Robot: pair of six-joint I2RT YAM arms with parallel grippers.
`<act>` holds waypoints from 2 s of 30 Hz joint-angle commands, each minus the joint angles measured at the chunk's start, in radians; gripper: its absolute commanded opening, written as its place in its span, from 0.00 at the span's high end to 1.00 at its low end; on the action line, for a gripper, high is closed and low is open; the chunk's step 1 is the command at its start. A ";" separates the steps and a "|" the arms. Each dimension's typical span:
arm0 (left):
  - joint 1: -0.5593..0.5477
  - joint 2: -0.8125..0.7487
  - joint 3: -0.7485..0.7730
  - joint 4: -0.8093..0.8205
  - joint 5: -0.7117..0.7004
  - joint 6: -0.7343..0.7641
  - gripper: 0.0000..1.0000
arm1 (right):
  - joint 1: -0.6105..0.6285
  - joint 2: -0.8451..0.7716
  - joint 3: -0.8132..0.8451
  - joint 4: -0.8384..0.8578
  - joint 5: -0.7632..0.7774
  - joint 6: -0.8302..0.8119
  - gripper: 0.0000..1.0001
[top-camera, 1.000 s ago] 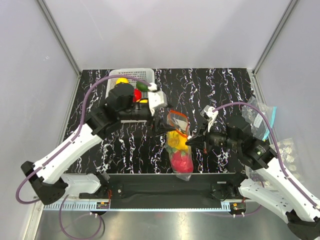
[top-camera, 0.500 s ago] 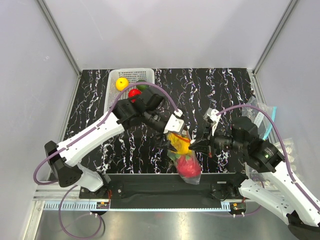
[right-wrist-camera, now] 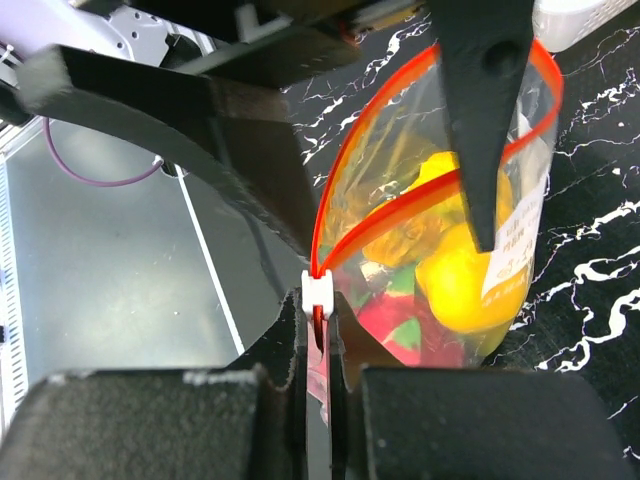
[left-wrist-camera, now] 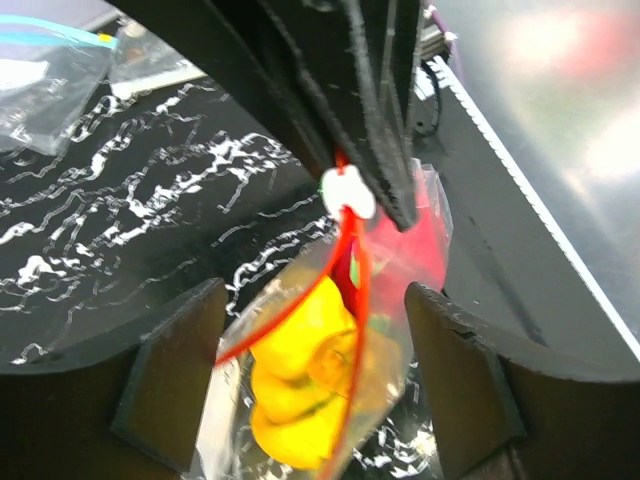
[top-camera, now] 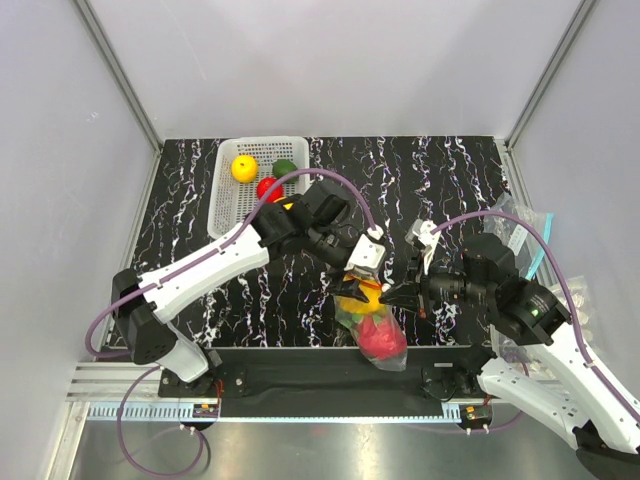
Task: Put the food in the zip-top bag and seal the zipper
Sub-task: Zip the zipper food storage bag at the center of the board.
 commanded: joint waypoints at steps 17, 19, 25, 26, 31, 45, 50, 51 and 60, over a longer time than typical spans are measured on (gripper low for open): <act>-0.003 -0.120 -0.143 0.198 -0.272 -0.395 1.00 | 0.005 -0.023 -0.018 0.129 0.158 0.100 0.70; -0.004 -0.111 -0.128 0.178 -0.256 -0.448 1.00 | 0.005 -0.064 -0.049 0.184 0.183 0.120 0.66; -0.003 -0.127 -0.174 0.233 -0.245 -0.501 1.00 | 0.004 -0.074 -0.094 0.209 0.215 0.146 0.54; -0.004 -0.130 -0.178 0.235 -0.243 -0.501 1.00 | 0.005 -0.078 -0.107 0.222 0.202 0.151 0.52; -0.003 -0.160 -0.207 0.250 -0.246 -0.479 1.00 | 0.007 -0.126 -0.183 0.304 0.214 0.169 0.54; 0.020 -0.192 -0.194 0.232 -0.237 -0.472 1.00 | 0.007 -0.097 -0.209 0.323 0.214 0.180 0.80; 0.020 -0.193 -0.180 0.226 -0.236 -0.481 1.00 | 0.004 -0.106 -0.209 0.321 0.220 0.186 0.97; 0.022 -0.195 -0.178 0.224 -0.236 -0.484 1.00 | 0.005 -0.109 -0.206 0.320 0.222 0.184 1.00; 0.023 -0.221 -0.157 0.250 -0.257 -0.524 0.47 | 0.005 -0.097 -0.181 0.340 0.216 0.152 1.00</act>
